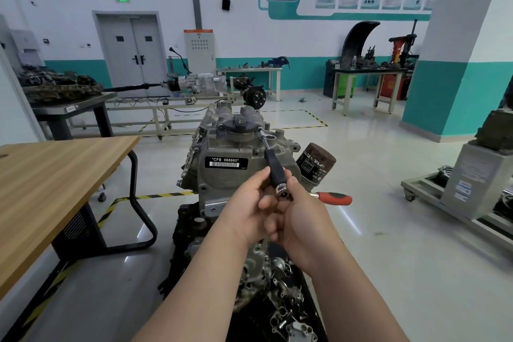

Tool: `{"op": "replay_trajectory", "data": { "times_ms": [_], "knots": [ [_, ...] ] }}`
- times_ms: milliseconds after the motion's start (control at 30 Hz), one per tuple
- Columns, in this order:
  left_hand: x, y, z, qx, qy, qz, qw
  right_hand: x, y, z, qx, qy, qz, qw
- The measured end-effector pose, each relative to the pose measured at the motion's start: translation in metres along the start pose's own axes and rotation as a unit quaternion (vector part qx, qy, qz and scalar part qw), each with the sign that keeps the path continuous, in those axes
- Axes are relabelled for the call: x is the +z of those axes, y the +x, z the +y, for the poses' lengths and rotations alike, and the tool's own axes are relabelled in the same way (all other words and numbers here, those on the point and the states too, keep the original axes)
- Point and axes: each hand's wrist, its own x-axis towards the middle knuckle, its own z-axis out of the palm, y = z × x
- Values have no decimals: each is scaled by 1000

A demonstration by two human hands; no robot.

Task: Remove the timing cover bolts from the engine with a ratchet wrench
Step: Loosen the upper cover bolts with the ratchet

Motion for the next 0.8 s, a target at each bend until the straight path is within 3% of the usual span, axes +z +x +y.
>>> {"op": "replay_trajectory", "data": {
  "times_ms": [100, 167, 267, 400, 467, 633, 800],
  "knots": [
    [4, 2, -2, 12, -47, -12, 999, -9, 3, -3, -33, -154, 37, 987],
    [5, 4, -3, 25, -59, -5, 998, -13, 3, -5, -69, -285, 77, 953],
    [5, 8, -5, 46, -72, 10, 996, -15, 1, -13, -161, -435, 121, 878],
    [7, 6, -3, 28, -95, -2, 995, -6, -4, -19, -212, -590, 145, 766],
    [8, 5, -2, 30, -104, 0, 994, -3, -7, -20, -237, -612, 160, 737],
    [15, 3, 4, 46, -152, 4, 987, 2, -10, -30, -302, -574, 168, 742],
    [28, -3, 14, 41, -196, 9, 980, 7, -12, -35, -370, -611, 157, 682]
  ]
}}
